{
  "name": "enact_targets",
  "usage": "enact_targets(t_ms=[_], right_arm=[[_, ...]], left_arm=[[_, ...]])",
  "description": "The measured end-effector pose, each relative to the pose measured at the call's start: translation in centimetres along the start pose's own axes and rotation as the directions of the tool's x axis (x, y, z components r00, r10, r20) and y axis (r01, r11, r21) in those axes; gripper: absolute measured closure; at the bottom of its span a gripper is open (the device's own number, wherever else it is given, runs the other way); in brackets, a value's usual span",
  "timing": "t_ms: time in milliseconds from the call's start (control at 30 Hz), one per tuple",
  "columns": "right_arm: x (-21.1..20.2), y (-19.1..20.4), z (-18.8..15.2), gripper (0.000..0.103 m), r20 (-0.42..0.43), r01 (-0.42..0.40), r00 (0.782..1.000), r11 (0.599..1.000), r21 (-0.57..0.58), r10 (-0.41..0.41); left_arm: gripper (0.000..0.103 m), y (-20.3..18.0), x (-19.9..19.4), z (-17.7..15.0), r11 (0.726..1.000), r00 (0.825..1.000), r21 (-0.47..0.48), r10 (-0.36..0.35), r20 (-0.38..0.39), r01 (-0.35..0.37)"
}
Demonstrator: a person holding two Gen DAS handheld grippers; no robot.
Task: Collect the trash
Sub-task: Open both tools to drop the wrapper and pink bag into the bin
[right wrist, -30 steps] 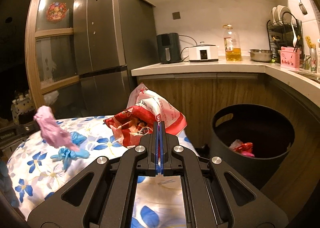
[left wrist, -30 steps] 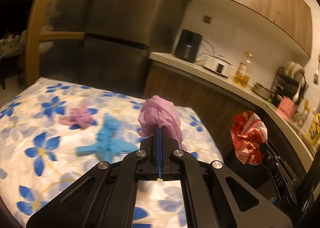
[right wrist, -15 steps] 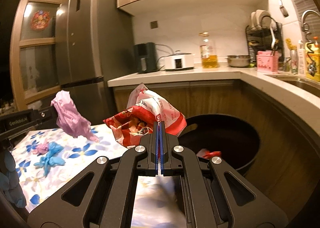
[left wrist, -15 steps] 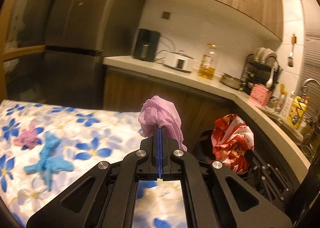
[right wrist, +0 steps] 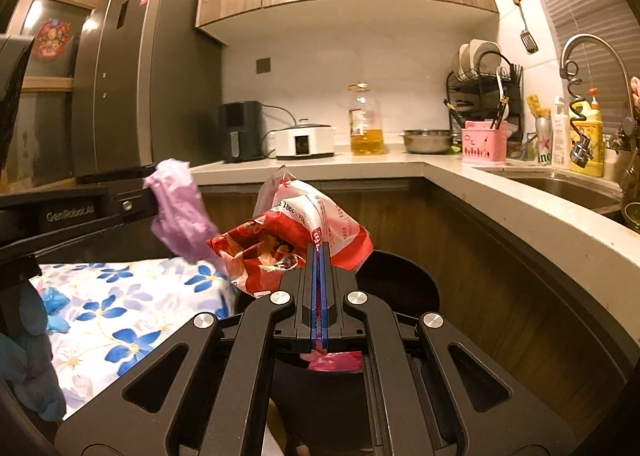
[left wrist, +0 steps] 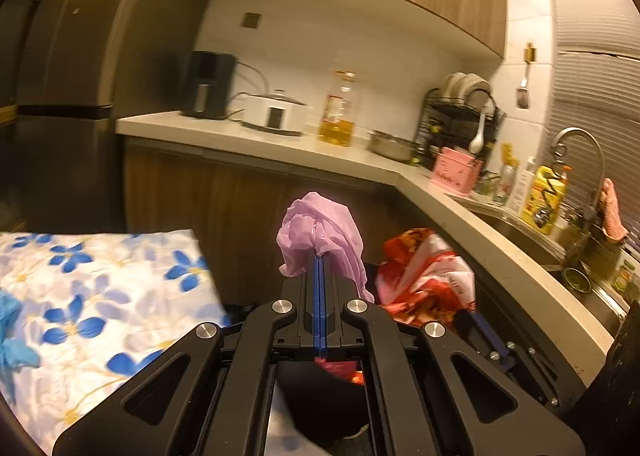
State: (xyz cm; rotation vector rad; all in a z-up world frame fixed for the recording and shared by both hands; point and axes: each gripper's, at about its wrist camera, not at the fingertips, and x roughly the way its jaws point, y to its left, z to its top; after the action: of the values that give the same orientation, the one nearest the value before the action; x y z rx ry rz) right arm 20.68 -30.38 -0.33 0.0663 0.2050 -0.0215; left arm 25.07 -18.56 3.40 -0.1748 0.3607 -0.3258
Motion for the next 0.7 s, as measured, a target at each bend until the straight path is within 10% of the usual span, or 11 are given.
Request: enact_targets(t_ms=[567,700], right_arm=[[2.0,-2.0,-1.4,0.101,-0.012,0.063,0.998,0.998,-0.025,-0.064],[2.3,-2.0,-1.6,0.101,-0.020,0.062,0.998,0.998,-0.023,-0.063]], left_arm=[[0.103,-1.0,6.4,-2.9,0.997,0.988,0.029,-0.063,-0.141,0.068],[0.086,-0.6,6.8,-3.2,0.998,0.987,0.024,-0.048,-0.155,0.052]])
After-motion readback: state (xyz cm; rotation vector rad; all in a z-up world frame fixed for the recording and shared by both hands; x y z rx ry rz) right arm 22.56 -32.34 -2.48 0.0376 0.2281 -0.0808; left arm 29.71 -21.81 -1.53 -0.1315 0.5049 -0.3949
